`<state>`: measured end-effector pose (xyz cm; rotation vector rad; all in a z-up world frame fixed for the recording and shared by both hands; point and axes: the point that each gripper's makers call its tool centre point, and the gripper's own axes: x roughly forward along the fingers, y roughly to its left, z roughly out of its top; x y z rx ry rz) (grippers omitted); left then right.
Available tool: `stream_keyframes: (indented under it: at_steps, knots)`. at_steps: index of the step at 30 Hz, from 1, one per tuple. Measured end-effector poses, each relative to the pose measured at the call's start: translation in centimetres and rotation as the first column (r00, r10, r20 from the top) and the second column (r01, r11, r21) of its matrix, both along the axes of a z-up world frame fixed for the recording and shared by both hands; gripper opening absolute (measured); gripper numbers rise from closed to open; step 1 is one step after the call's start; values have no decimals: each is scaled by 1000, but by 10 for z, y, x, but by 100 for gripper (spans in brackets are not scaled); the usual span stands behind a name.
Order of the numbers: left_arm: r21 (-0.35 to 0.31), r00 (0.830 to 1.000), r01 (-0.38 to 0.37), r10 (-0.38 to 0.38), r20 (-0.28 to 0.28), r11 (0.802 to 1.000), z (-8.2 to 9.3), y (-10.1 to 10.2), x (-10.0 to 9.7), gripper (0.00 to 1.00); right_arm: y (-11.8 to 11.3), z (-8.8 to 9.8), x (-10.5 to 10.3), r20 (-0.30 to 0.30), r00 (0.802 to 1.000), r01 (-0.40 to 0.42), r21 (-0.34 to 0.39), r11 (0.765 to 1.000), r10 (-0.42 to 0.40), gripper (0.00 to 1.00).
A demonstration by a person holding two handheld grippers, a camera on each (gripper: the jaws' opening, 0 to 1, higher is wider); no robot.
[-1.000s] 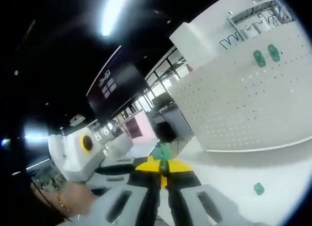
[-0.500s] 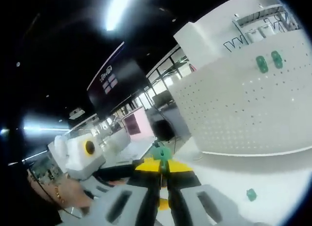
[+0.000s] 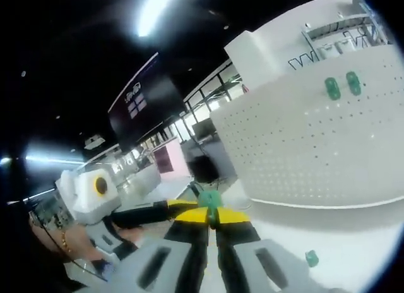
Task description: Insert the hook assembly into the mounting plate slot until the hook locks in place.
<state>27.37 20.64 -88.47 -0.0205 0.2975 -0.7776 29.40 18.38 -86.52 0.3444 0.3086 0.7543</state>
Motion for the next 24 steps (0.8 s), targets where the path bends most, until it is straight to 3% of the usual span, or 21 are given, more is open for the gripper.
stream_keyframes:
  at_steps: [3,14,24]
  knots:
    - [-1,1000,21,-21,7,1000,1,-8,-3,90,-2,0,2,2,1000,8,1,1000,-8,0]
    - [-10,999,50,-50,-12,999,-1,-19,-3,100,-13,0,13,28,998,55,-8,998,-54,0]
    - [-44,998,56,-58,-40,997,1,-29,-3,100,-45,-3,36,10,981,192,25,981,-192,0]
